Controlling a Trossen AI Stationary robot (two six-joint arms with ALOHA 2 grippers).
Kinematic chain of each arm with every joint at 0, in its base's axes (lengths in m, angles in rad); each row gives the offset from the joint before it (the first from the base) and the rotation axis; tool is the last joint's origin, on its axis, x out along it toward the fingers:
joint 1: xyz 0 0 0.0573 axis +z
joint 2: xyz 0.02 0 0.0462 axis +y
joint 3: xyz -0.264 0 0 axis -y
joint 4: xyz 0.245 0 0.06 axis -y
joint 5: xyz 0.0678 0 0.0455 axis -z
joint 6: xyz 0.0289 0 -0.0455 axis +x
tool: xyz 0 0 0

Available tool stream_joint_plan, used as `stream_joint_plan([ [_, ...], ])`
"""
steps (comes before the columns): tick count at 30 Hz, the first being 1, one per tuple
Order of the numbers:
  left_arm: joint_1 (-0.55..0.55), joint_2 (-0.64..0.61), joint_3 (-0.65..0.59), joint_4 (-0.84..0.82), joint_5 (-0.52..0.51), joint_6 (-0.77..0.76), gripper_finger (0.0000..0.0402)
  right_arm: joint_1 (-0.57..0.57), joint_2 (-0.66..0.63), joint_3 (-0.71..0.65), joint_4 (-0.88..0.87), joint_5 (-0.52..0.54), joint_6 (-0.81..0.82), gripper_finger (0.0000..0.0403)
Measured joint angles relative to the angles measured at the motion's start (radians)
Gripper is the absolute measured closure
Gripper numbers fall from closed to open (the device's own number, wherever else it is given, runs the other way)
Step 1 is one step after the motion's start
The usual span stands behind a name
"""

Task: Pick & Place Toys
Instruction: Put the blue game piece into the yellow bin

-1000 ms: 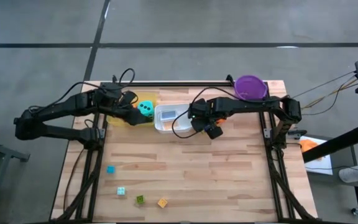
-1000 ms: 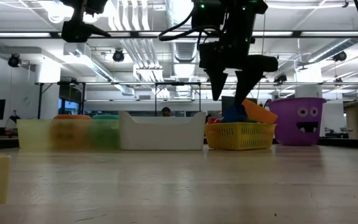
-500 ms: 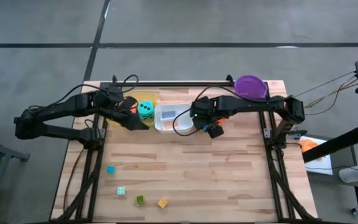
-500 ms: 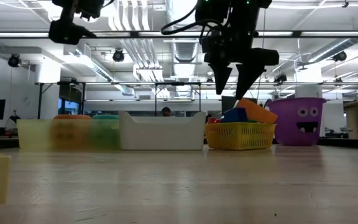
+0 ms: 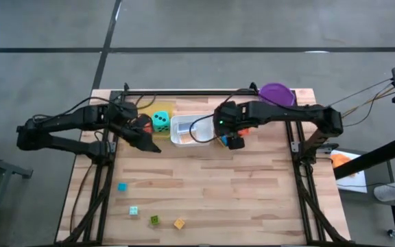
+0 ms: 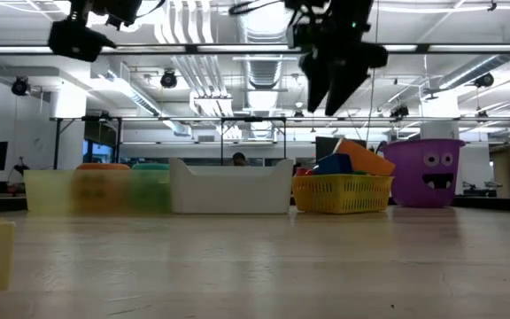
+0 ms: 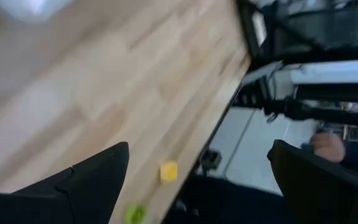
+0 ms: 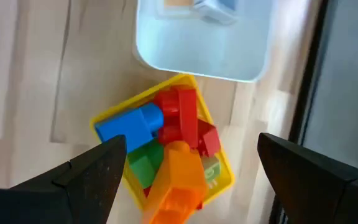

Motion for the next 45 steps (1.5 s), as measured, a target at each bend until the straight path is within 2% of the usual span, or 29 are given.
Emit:
stream_joint_plan([
  [5, -0.119, 0.032, 0.0, -0.145, -0.006, -0.149, 0.0017, 0.002, -0.096, 0.002, -0.007, -0.01, 0.191, 0.0044],
  [9, -0.245, 0.094, 0.0, -0.275, -0.056, -0.281, 0.0017, 0.024, -0.161, -0.008, 0.029, -0.009, 0.299, 0.0044],
  [14, -0.388, 0.194, 0.0, -0.399, -0.132, -0.353, 0.0017, 0.067, -0.193, -0.021, 0.118, -0.004, 0.309, 0.0044],
  [18, -0.456, 0.269, 0.0, -0.519, -0.148, -0.368, 0.0017, 0.086, -0.191, -0.025, 0.138, 0.002, 0.286, 0.0044],
  [21, -0.488, 0.306, 0.0, -0.529, -0.146, -0.298, 0.0017, 0.09, -0.188, -0.028, 0.138, 0.001, 0.283, 0.0045],
  [27, -0.572, 0.392, 0.0, -0.528, -0.146, 0.025, 0.0017, 0.092, -0.185, -0.035, 0.135, 0.001, 0.279, 0.0045],
  [30, -0.623, 0.447, -0.006, -0.527, -0.141, 0.126, 0.0017, 0.095, -0.185, -0.035, 0.133, 0.001, 0.281, 0.0044],
  [37, -0.693, 0.559, -0.098, -0.513, -0.056, 0.111, 0.0037, 0.122, -0.185, -0.036, 0.125, -0.004, 0.29, 0.0044],
  [45, -0.703, 0.567, -0.191, -0.281, -0.037, 0.077, 0.0085, 0.145, -0.185, -0.035, 0.125, -0.005, 0.314, 0.0044],
])
